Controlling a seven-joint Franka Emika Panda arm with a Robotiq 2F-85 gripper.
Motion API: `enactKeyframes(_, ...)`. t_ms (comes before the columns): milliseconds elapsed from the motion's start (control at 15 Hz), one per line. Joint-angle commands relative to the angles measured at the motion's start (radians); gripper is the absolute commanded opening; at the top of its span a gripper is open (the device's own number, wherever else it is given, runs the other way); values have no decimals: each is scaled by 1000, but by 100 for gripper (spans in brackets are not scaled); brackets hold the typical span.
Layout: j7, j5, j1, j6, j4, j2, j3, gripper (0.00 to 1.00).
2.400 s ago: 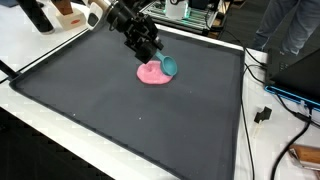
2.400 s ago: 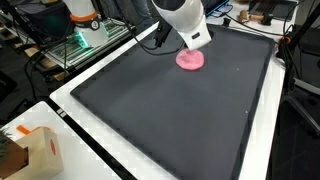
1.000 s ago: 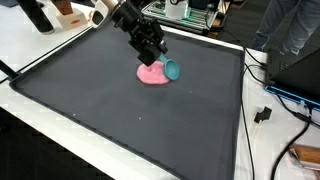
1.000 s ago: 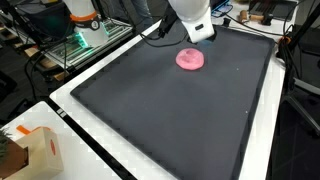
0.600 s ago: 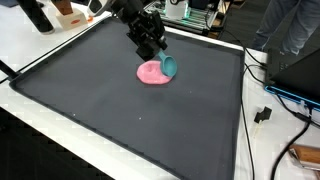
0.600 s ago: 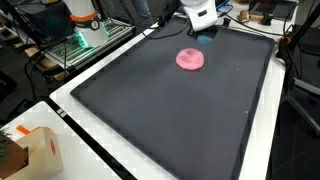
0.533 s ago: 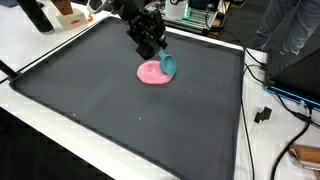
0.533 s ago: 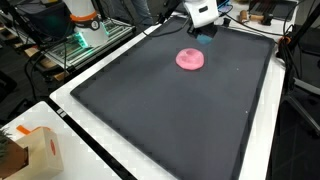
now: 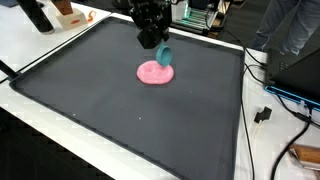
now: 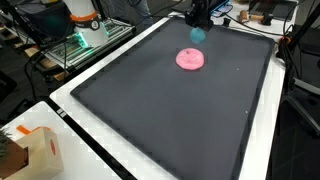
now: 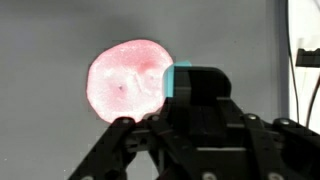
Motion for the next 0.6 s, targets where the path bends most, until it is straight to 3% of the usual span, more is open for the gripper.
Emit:
enactKeyframes(0,194,-177,52,-1,-20,-55,-5,25)
enactKeyframes(267,368,-332,92,-31,-4,-78,2,25)
enactKeyframes(533,471,-412,115,-74,10,-93,14,25)
